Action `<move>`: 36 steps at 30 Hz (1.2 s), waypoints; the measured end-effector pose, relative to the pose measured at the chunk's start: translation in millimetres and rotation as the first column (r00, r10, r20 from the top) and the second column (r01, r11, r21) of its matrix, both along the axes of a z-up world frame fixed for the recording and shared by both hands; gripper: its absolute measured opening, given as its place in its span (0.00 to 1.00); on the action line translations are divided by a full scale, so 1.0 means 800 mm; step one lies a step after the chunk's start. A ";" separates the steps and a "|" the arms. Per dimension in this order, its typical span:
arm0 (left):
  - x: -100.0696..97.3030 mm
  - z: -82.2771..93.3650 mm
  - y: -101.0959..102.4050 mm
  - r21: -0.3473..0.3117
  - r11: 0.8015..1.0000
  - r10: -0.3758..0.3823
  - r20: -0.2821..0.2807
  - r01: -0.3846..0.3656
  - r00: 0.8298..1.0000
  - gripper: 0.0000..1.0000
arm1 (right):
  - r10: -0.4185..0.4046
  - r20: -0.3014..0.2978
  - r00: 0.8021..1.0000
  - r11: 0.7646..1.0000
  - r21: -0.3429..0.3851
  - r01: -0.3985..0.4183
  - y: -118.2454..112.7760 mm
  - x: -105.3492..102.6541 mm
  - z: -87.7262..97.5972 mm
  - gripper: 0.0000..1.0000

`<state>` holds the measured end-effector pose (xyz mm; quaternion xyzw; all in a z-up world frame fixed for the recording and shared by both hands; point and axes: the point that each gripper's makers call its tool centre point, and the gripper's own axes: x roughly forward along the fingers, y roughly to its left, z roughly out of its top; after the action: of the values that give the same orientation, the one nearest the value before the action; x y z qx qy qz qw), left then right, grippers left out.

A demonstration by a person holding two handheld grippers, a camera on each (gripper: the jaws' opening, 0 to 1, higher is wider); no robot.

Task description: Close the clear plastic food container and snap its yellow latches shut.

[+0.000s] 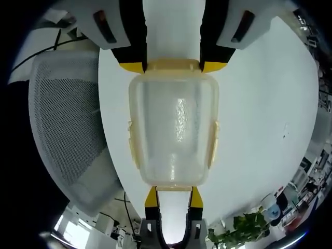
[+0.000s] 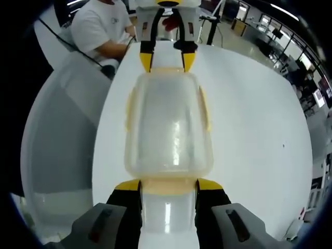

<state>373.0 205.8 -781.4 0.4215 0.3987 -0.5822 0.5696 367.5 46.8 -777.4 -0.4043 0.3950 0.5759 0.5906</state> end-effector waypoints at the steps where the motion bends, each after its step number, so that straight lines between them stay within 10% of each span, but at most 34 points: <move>1: -0.001 0.000 -0.002 0.000 1.000 -0.002 -0.001 0.002 1.000 0.38 | -0.007 -0.010 1.000 1.000 0.000 0.007 -0.002 -0.001 0.000 0.38; 36: -0.009 0.002 -0.086 -0.013 1.000 -0.003 -0.011 0.003 1.000 0.38 | -0.016 -0.009 1.000 1.000 -0.007 0.016 -0.086 -0.009 -0.001 0.38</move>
<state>366.2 136.9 -779.5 0.4152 0.3975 -0.5879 0.5692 360.5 -22.1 -778.3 -0.4003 0.4031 0.5716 0.5920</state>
